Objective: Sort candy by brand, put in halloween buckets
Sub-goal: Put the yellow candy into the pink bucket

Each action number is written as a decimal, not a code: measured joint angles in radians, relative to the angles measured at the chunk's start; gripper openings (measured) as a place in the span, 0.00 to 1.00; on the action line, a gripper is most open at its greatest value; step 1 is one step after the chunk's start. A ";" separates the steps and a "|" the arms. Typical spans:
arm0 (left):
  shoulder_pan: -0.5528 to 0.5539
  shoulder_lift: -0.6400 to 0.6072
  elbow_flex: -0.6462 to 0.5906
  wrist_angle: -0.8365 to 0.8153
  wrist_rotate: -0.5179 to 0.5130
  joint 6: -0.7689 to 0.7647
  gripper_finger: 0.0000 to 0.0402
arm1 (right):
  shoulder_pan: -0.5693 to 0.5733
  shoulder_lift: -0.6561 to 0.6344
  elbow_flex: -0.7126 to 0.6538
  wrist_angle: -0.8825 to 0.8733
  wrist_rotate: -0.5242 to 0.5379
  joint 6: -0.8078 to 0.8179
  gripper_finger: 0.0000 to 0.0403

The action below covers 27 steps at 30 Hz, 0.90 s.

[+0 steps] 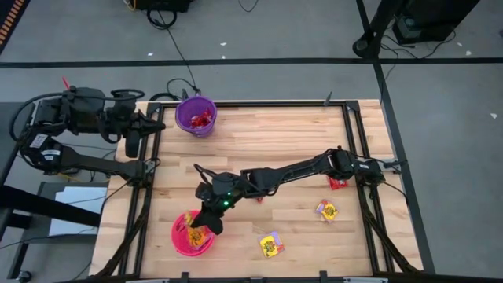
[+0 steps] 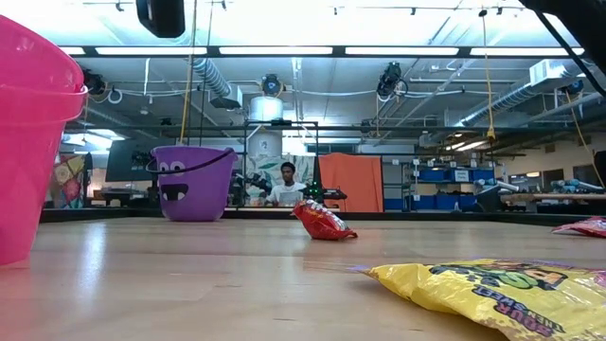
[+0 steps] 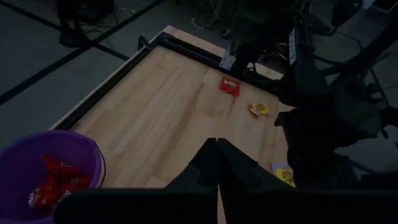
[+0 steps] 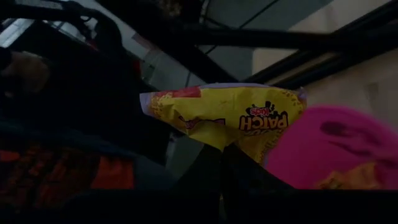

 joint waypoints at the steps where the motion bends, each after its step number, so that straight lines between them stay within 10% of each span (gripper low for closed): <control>1: 0.000 0.000 0.000 0.000 0.001 0.000 0.01 | 0.000 0.000 0.000 0.002 0.012 -0.009 0.02; 27: 0.000 0.000 0.000 0.000 0.009 0.000 0.01 | -0.001 0.000 0.000 0.109 -0.090 0.007 0.49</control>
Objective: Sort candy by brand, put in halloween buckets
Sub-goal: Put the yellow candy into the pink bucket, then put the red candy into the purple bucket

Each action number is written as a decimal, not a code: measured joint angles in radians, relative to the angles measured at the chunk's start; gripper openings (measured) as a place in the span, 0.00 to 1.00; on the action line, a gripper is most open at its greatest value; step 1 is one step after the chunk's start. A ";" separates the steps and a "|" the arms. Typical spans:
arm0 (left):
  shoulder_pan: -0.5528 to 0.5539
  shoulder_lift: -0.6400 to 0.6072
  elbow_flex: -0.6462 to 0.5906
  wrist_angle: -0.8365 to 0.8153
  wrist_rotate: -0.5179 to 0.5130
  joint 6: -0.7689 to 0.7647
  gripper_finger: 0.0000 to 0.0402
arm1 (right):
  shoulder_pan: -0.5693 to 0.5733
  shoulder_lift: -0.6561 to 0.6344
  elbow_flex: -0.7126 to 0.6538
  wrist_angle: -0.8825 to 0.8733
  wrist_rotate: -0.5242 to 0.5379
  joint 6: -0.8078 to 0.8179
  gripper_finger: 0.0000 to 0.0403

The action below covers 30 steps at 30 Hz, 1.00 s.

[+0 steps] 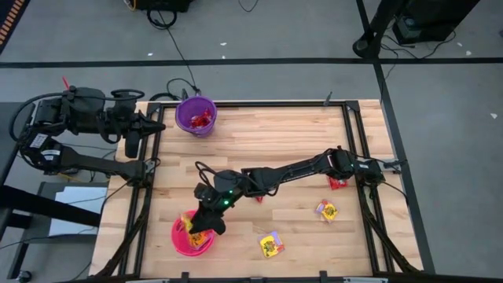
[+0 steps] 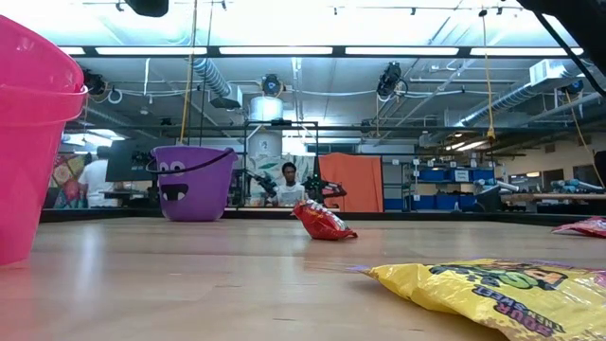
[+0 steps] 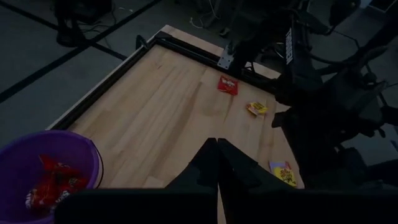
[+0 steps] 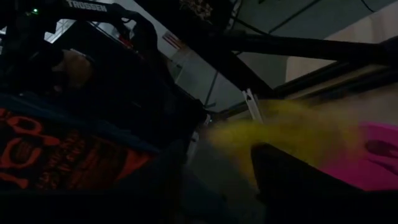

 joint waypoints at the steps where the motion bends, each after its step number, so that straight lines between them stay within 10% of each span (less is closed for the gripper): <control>1: 0.000 0.000 0.000 0.000 0.000 0.000 0.01 | 0.000 0.000 0.000 0.000 -0.001 0.005 0.49; 16: 0.000 0.000 0.000 -0.005 0.002 0.000 0.01 | -0.010 -0.002 0.000 -0.076 0.009 0.038 0.49; 30: 0.000 0.001 0.000 -0.041 0.002 0.022 0.01 | -0.063 -0.070 0.046 -1.065 0.391 -0.170 0.43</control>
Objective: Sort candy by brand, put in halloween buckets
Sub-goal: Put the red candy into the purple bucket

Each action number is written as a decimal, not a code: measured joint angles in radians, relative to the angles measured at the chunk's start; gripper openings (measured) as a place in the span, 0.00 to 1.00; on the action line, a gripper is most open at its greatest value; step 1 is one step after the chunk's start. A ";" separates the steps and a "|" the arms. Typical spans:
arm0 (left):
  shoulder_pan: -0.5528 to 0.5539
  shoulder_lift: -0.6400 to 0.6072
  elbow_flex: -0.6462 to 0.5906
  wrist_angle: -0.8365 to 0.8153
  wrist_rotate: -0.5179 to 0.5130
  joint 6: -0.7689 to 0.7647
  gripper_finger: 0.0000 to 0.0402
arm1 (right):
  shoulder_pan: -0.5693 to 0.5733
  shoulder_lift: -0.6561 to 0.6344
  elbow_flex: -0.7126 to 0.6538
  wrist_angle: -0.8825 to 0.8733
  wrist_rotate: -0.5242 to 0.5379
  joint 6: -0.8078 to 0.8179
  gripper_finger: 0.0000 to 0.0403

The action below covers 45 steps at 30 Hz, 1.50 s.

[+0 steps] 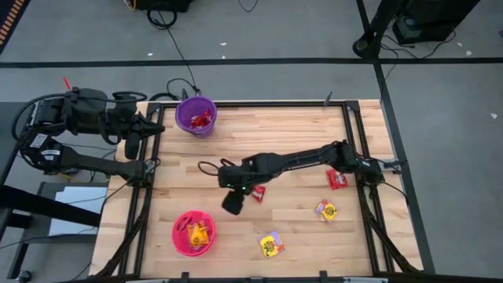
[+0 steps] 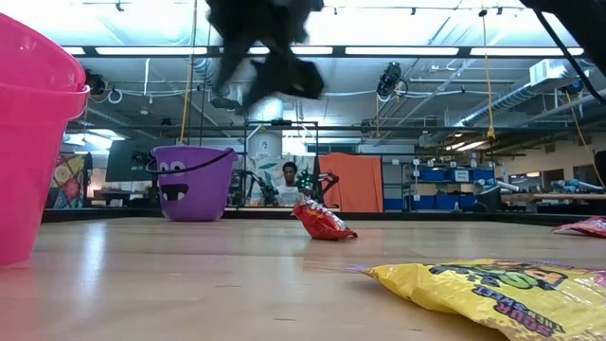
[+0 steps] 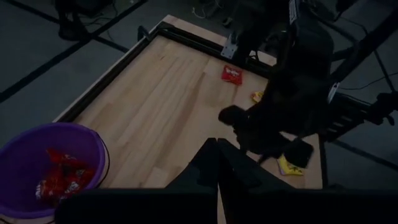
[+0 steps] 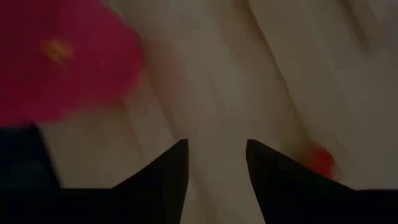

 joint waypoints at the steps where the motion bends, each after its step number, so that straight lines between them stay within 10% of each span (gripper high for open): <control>1: 0.000 0.002 0.000 0.000 0.000 0.003 0.01 | -0.002 0.003 -0.006 -0.041 -0.004 -0.010 0.43; 10: 0.000 0.043 0.000 0.008 0.000 0.005 0.01 | -0.011 0.013 -0.062 -0.208 0.136 -0.094 0.43; 30: 0.000 0.072 -0.001 0.136 0.000 -0.002 0.01 | -0.053 0.024 -0.330 -0.025 -0.059 -0.149 0.42; 40: 0.000 0.059 0.000 0.142 -0.001 -0.026 0.01 | -0.055 0.022 -0.334 0.028 -0.073 -0.205 0.06; 45: 0.000 0.059 0.000 0.142 -0.001 -0.024 0.01 | -0.072 0.026 -0.228 0.022 -0.047 -0.212 0.06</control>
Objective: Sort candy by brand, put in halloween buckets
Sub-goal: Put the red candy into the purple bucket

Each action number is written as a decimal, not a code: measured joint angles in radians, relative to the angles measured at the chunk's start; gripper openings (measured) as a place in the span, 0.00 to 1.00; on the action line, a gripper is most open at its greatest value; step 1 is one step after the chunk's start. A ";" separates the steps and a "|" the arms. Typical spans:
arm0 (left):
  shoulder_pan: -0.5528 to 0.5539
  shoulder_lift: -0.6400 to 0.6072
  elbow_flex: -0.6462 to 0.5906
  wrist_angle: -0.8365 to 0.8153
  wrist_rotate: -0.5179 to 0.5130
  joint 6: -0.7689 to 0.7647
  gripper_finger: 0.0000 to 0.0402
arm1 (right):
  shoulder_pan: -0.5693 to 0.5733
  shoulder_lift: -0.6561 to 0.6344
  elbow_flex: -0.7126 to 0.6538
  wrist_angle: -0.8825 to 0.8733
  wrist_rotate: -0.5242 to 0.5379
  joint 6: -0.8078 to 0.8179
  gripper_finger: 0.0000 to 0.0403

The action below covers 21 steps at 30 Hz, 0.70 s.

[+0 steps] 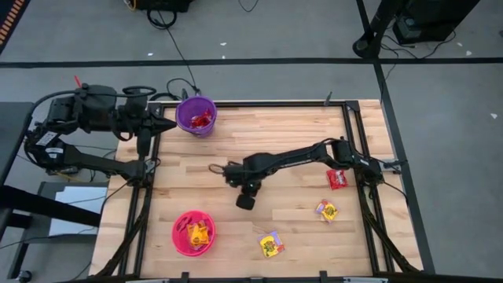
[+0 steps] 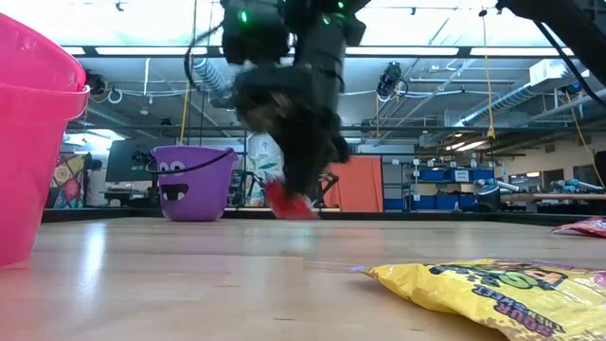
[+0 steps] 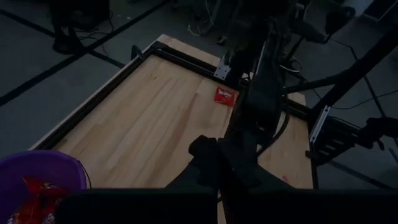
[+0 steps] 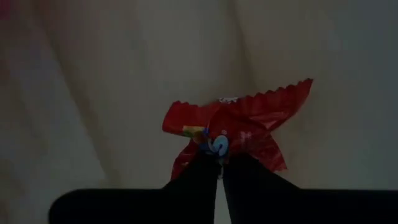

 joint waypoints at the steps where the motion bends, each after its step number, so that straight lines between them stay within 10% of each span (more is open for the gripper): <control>1: 0.000 0.000 0.000 0.000 0.000 0.000 0.01 | -0.004 0.000 0.031 -0.001 0.001 -0.001 0.05; 10: 0.000 -0.001 0.000 -0.012 0.019 0.026 0.01 | -0.041 -0.071 0.432 0.006 0.102 -0.088 0.03; 21: 0.000 0.045 -0.047 0.069 0.138 0.027 0.01 | -0.070 -0.280 0.382 0.388 -0.010 -0.121 0.03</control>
